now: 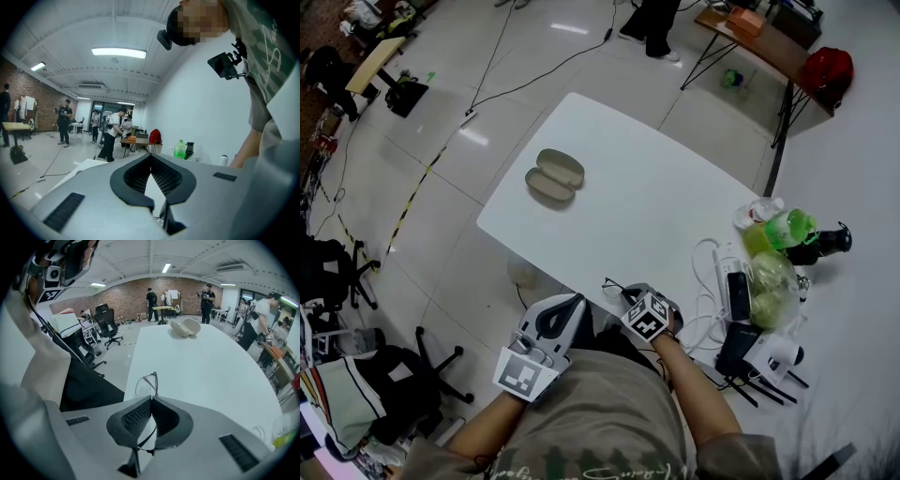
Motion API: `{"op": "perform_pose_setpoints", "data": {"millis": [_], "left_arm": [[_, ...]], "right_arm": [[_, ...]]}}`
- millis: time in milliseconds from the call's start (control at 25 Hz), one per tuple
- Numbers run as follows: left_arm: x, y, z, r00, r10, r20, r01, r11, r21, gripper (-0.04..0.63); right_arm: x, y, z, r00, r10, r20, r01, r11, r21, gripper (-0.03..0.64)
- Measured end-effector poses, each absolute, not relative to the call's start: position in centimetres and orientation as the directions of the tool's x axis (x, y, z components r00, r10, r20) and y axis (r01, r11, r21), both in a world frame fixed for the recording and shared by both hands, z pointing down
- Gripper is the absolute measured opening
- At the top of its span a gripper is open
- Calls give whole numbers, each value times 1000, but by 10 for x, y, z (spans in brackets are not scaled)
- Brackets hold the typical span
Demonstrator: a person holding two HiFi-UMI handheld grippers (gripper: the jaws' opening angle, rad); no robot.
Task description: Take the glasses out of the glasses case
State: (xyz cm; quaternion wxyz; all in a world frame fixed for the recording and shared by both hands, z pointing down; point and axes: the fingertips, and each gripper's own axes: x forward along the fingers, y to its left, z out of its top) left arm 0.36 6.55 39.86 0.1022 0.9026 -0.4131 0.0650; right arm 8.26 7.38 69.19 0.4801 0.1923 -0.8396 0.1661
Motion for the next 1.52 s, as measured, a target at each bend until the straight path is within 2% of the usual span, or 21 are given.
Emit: {"op": "perform_pose_setpoints", "data": {"millis": [800, 960, 1080, 1280, 1400, 1520], "left_arm": [[15, 79, 392, 613, -764, 202, -789, -607, 98, 9], [19, 81, 387, 618, -761, 200, -780, -625, 32, 9], [23, 83, 388, 626, -754, 199, -774, -632, 42, 9], [40, 85, 382, 655, -735, 175, -728, -676, -117, 9], [46, 86, 384, 672, -720, 176, -718, -691, -85, 9], [41, 85, 392, 644, -733, 218, -755, -656, 25, 9]], "right_arm": [[104, 92, 692, -469, -163, 868, -481, 872, -96, 18], [107, 97, 694, -450, -159, 879, -448, 891, -68, 18], [107, 104, 696, -436, -153, 887, -417, 908, -49, 18], [111, 112, 701, -436, -142, 889, -409, 911, -55, 17], [116, 117, 702, -438, -137, 888, -424, 903, -70, 18], [121, 117, 700, -438, -141, 888, -441, 894, -76, 18]]}}
